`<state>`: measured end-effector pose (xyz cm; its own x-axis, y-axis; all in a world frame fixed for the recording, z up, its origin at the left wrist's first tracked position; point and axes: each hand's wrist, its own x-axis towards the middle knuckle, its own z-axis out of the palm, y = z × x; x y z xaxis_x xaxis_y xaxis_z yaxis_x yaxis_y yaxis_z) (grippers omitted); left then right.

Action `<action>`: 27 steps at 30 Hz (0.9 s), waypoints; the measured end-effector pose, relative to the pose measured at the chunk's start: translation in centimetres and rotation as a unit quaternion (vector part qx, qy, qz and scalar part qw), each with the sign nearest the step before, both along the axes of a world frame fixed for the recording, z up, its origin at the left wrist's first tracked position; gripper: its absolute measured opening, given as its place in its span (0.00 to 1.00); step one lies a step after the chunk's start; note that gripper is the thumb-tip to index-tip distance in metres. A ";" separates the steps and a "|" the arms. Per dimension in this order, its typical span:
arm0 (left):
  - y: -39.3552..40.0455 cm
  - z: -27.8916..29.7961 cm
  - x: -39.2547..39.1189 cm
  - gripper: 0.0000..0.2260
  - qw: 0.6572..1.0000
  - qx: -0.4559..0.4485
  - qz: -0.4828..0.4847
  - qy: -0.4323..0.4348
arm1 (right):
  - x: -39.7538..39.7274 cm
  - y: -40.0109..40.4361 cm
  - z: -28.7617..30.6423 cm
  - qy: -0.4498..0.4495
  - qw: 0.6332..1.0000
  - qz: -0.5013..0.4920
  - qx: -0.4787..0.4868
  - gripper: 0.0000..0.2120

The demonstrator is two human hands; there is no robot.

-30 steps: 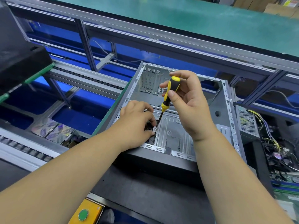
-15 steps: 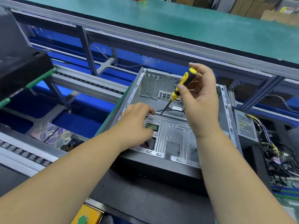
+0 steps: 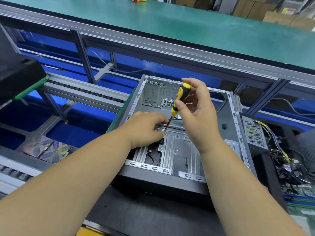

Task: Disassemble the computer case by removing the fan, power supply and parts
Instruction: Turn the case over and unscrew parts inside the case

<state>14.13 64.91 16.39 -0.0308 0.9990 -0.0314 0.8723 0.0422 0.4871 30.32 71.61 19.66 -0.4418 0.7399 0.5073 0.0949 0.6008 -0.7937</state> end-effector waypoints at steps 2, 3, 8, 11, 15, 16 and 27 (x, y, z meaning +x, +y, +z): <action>0.0 0.0 0.0 0.16 1.000 0.002 -0.008 0.003 | 0.0 -0.1 0.1 -0.011 1.000 0.012 0.002 0.22; 0.1 0.0 0.0 0.15 1.000 0.005 -0.014 0.005 | 0.0 -0.1 0.1 -0.018 1.000 0.022 0.001 0.23; 0.4 0.0 -0.2 0.13 0.998 0.028 -0.044 0.019 | 0.0 -0.2 0.8 -0.046 0.997 0.062 -0.016 0.22; 0.3 -0.1 -0.1 0.12 0.998 0.028 -0.049 0.018 | -0.5 -0.5 1.4 -0.038 0.994 0.080 -0.059 0.17; 0.4 -0.3 -0.2 0.18 0.997 0.027 -0.052 0.050 | -2.4 -1.1 2.3 0.057 0.984 0.065 -0.157 0.03; 0.5 -0.4 -0.2 0.18 0.997 0.035 -0.050 0.056 | -2.8 -1.0 2.4 0.088 0.975 0.065 -0.195 0.05; 0.7 -1.1 0.1 0.33 0.982 0.018 -0.050 0.179 | -4.0 0.1 1.5 0.223 0.914 0.157 -0.300 0.12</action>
<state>14.23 65.64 15.27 0.0649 0.9979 -0.0007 0.9870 -0.0641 0.1477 26.27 71.70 21.15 -0.5283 0.8162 0.2339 -0.4214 -0.0130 -0.9068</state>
